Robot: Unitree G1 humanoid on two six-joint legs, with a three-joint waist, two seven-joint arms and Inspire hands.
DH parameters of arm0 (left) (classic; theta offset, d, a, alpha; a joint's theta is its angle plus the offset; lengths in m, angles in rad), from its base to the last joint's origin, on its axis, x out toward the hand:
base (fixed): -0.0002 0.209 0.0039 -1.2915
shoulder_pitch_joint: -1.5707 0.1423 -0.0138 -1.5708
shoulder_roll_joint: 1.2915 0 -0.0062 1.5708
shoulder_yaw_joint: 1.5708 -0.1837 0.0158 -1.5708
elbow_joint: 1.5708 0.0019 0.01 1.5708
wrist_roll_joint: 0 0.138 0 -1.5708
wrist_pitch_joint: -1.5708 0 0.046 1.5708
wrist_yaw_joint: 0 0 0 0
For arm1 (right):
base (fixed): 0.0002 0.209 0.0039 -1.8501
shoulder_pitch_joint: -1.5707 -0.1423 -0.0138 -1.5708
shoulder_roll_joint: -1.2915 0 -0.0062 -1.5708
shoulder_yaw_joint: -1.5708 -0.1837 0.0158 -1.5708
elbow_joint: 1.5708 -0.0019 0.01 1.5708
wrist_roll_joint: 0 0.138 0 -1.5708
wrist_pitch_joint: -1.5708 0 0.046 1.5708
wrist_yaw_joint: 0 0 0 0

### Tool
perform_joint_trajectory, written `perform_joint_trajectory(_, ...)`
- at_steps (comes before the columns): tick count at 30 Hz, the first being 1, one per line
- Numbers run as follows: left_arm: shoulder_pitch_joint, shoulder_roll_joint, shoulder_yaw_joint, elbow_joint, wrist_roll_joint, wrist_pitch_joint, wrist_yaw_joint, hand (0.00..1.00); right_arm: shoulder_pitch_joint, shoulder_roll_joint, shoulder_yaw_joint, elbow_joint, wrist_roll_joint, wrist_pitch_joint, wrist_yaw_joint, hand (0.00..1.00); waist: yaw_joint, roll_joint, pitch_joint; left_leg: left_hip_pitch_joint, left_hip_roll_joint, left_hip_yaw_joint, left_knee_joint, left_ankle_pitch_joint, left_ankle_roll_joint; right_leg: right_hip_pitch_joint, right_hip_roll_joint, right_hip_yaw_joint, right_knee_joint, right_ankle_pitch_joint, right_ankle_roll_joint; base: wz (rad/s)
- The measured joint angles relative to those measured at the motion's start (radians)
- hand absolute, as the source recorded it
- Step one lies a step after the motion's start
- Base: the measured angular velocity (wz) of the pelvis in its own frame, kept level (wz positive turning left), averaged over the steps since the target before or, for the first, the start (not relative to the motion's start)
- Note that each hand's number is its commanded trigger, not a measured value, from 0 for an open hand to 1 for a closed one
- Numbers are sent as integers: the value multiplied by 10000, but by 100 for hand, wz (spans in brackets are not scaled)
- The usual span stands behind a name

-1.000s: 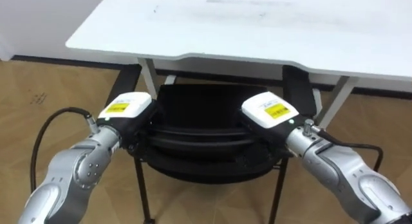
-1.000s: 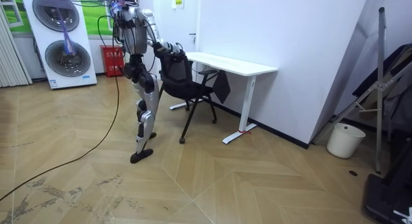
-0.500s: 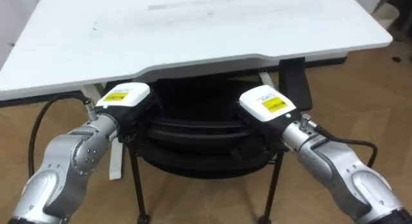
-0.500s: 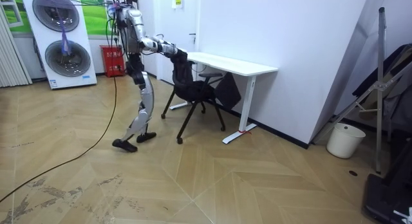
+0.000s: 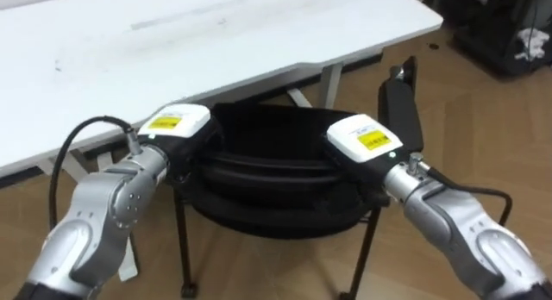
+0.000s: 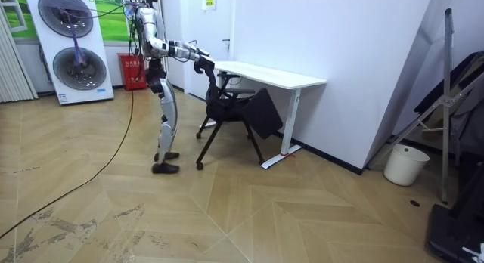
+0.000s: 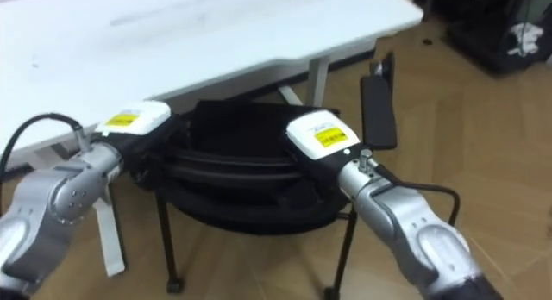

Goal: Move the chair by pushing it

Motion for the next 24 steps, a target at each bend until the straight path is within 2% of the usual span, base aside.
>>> perform_joint_trajectory(1, 4, -32, -90, 16, 94, 29, -30, 100, 35, 26, -11, 1, -5, 24, 145, 100, -151, 8, 26, 114, -5, -174, -30, 4, 8, 79, 243, 249, -628, 428, -76, 35)
perform_joint_trajectory(2, 29, -38, -116, 31, 93, 37, -48, 100, 75, 31, -17, 0, -8, 23, 171, 100, -233, 27, 43, 206, -7, -263, -94, 11, 15, 139, 359, 371, -852, 625, -83, 44)
perform_joint_trajectory(3, 103, -52, -143, 44, 101, 24, 4, 100, 116, 28, -16, -3, -3, -7, 268, 100, -299, 17, 57, 337, -25, -390, -183, 23, 16, 198, 599, 643, -1176, 976, -128, 39)
perform_joint_trajectory(4, 104, -29, -150, 61, 128, -19, 35, 100, 119, 28, -16, 0, 34, -41, 366, 100, -380, -41, 98, 420, -41, -531, -207, 17, 7, 278, 779, 731, -1395, 1333, -160, 35)
perform_joint_trajectory(5, 104, -29, -151, 87, 129, -35, 72, 100, 120, 25, -17, 3, 70, -48, 399, 100, -443, -51, 105, 457, -58, -638, -230, -14, -51, 324, 854, 716, -1494, 1488, -198, 42)
perform_joint_trajectory(7, 103, -25, -148, 103, 96, -110, 194, 100, 123, -90, -29, -146, 98, -96, 534, 100, -529, -91, 98, 502, -159, -1010, -357, 16, -272, 489, 1081, 630, -1708, 2035, -454, 42)
perform_joint_trajectory(8, 103, -20, -145, 85, 89, -125, 203, 100, 130, -126, -31, -213, 98, -96, 581, 100, -554, -124, 93, 528, -198, -1050, -398, 23, -283, 573, 1116, 635, -1782, 2250, -501, 25)
perform_joint_trajectory(9, 102, -23, -131, 66, 87, -144, 199, 100, 128, -171, -43, -305, 99, -96, 677, 100, -551, -204, 110, 648, -274, -1079, -484, 24, -285, 788, 1120, 589, -1937, 2412, -461, 19)
perform_joint_trajectory(10, 103, -38, -116, 65, 103, -144, 165, 100, 128, -155, -71, -308, 96, -94, 734, 100, -554, -227, 120, 672, -276, -1231, -526, 15, -301, 1027, 1130, 458, -2175, 2426, -450, 39)
perform_joint_trajectory(12, 103, -76, -103, 29, 106, -160, 141, 100, 128, -176, -111, -327, 97, -99, 835, 100, -781, -313, 136, 804, -288, -1586, -606, 22, -315, 1299, 1097, -3, -2281, 2368, -522, 56)
perform_joint_trajectory(13, 101, -84, -101, 1, 144, -205, 139, 100, 128, -175, -111, -327, 97, -103, 898, 100, -908, -425, 108, 859, -297, -1758, -643, 26, -335, 1441, 1077, -277, -2324, 2272, -565, 46)
perform_joint_trajectory(15, 61, -126, -98, 0, 203, -226, 144, 100, 129, -175, -130, -326, 84, -103, 898, 100, -1138, -523, 103, 856, -253, -1739, -646, 17, -353, 1605, 1030, -694, -2322, 2121, -598, 65)
perform_joint_trajectory(16, 58, -169, -100, 16, 212, -222, 194, 100, 135, -184, -139, -326, 67, -103, 908, 100, -1262, -578, 121, 882, -179, -1513, -647, 51, -331, 1711, 1018, -868, -2320, 2034, -613, 62)
perform_joint_trajectory(19, 58, -184, -101, 14, 215, -235, 202, 100, 165, -200, -140, -344, 67, -123, 930, 100, -1278, -694, 109, 1020, -148, -1493, -674, 76, -363, 1914, 1029, -1033, -2324, 1863, -661, 23)
perform_joint_trajectory(21, 52, -168, -76, 4, 214, -271, 227, 100, 165, -214, -160, -429, 65, -122, 980, 100, -1276, -688, 107, 1027, -147, -1569, -712, 80, -355, 1915, 1045, -1046, -2324, 1823, -679, 8)
perform_joint_trajectory(24, 53, -159, -76, -7, 207, -295, 294, 100, 223, -247, -160, -634, 63, -43, 1141, 100, -1233, -685, 107, 1013, -181, -1830, -738, 190, -161, 1918, 1069, -1039, -2315, 1793, -675, 9)
